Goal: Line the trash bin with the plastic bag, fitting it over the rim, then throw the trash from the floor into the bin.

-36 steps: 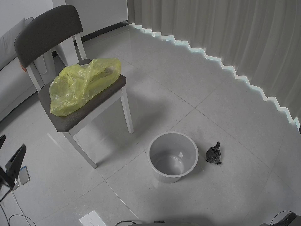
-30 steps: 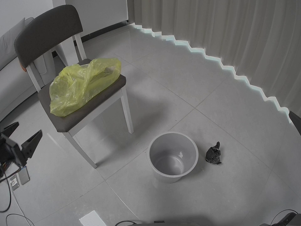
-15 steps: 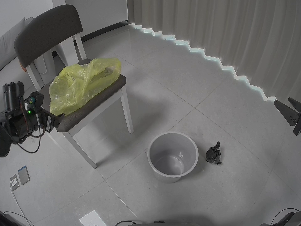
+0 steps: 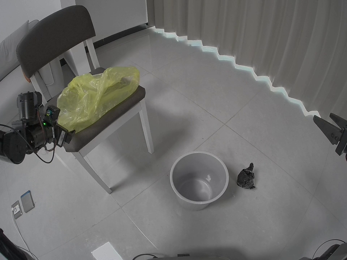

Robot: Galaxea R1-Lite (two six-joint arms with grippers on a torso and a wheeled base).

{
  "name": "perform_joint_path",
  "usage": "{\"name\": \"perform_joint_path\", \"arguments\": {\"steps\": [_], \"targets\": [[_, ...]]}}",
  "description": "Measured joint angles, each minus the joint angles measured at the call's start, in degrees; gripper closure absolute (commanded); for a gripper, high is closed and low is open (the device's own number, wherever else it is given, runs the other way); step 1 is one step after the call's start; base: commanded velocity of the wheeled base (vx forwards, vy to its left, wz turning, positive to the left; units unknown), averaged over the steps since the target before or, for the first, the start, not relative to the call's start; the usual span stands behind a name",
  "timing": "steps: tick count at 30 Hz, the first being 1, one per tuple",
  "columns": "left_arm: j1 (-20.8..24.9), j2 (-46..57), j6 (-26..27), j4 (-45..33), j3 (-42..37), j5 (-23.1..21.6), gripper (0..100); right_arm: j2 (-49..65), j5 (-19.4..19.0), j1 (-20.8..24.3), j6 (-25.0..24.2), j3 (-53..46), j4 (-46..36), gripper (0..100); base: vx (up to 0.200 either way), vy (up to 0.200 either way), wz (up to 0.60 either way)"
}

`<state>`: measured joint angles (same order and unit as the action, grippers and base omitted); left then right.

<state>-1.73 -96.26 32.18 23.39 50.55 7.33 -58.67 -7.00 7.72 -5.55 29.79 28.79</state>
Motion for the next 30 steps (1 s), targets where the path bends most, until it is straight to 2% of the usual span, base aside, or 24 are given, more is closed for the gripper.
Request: {"name": "perform_joint_path", "arguments": {"steps": [11, 20, 30], "targets": [[-3.0, -7.7, -0.2, 3.2, 6.3, -0.3, 0, -0.9, 0.0, -0.1, 0.0, 0.0, 0.1, 0, 0.0, 0.0, 0.0], [-1.9, -9.9, -0.5, 3.2, 5.8, -0.8, 0, -1.5, 0.0, -0.3, 0.0, -0.1, 0.1, 0, 0.0, 0.0, 0.0], [-3.3, -12.5, -1.0, 2.9, 11.4, -0.8, 0, -1.7, 0.0, -1.1, -0.1, 0.0, 0.1, 0, 0.0, 0.0, 0.0]]}}
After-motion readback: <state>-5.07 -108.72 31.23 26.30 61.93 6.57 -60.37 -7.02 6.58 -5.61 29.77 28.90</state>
